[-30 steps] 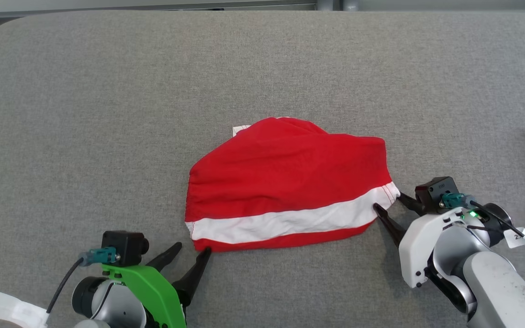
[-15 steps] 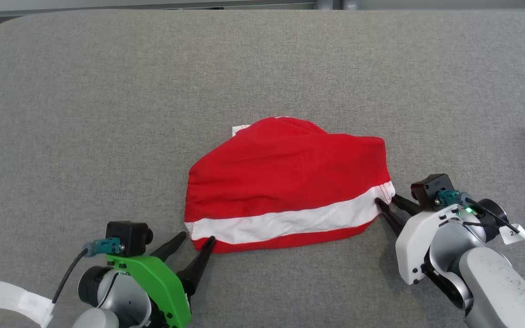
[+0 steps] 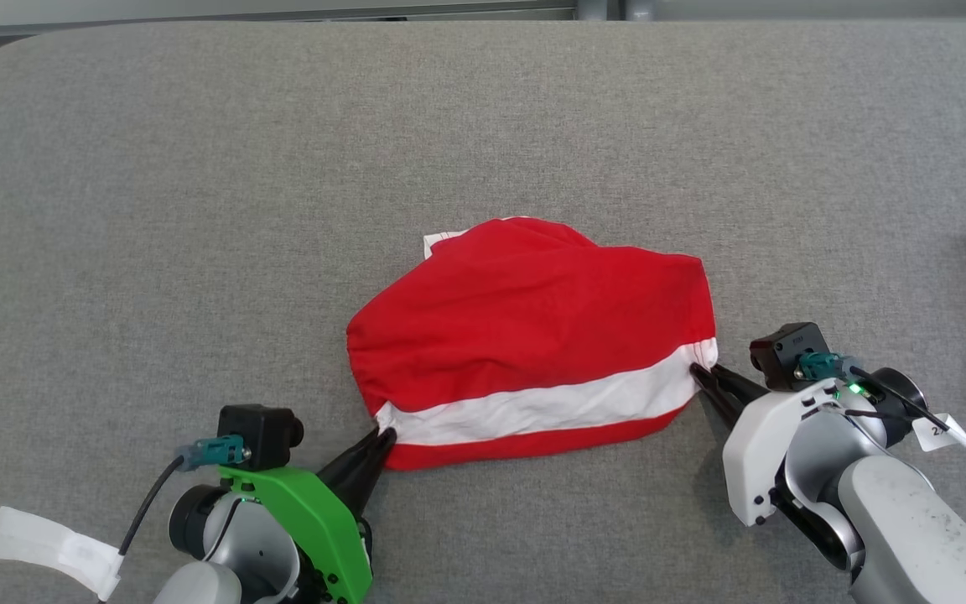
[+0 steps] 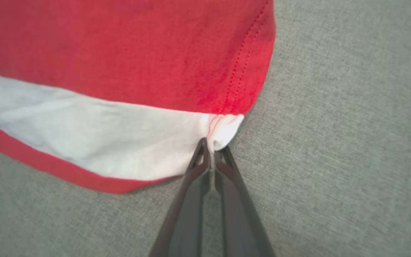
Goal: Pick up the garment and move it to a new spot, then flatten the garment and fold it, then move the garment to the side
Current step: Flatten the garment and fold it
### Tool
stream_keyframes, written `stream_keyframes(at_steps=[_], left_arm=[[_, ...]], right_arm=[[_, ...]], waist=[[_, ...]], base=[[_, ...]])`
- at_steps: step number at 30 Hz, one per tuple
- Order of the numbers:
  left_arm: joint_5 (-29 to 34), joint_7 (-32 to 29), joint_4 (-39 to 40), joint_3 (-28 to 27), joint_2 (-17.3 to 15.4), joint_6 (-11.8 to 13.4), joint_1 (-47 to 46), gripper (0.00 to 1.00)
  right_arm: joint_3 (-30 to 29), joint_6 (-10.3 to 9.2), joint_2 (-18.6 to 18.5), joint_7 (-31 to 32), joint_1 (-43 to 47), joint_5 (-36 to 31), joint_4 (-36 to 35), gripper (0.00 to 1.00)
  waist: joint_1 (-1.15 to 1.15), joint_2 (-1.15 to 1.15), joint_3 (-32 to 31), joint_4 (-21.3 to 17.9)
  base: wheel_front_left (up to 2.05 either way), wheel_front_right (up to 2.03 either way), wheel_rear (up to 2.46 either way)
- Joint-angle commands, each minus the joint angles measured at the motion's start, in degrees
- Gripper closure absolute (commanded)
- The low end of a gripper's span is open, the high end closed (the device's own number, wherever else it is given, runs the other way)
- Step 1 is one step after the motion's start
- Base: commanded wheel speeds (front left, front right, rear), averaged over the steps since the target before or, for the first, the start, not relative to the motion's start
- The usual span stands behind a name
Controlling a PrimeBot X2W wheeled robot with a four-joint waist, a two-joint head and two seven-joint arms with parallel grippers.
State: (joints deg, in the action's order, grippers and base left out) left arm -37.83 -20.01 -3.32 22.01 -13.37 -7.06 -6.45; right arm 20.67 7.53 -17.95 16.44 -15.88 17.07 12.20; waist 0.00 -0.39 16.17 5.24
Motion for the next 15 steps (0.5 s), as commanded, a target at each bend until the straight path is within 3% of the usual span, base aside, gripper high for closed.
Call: stream_keyframes(at_steps=[1, 8, 15], left_arm=[[-0.41, 0.34, -0.07, 0.13, -0.19, -0.18, -0.68, 1.00], [-1.02, 0.36, 1.30, 1.03, -0.62, -0.26, 0.65, 1.00], [-4.11, -1.88, 11.42, -0.99, -3.43, -0.28, 2.45, 1.00]], right_arm=[[0.07, -0.08, -0.33, -0.22, -0.09, 0.42, 0.65, 1.00], [-0.24, -0.07, -0.26, -1.58, 0.25, 0.89, 0.43, 1.00], [-5.70, -0.07, -0.38, -1.46, 0.90, 5.52, -6.99, 1.00]], waist=[[0.00, 0.39, -0.12, 0.07], [0.00, 0.39, -0.98, 0.19], [0.00, 0.39, -2.00, 0.15]], base=[[0.00, 0.00, 0.00], [0.00, 0.00, 0.00], [0.00, 0.00, 0.00]])
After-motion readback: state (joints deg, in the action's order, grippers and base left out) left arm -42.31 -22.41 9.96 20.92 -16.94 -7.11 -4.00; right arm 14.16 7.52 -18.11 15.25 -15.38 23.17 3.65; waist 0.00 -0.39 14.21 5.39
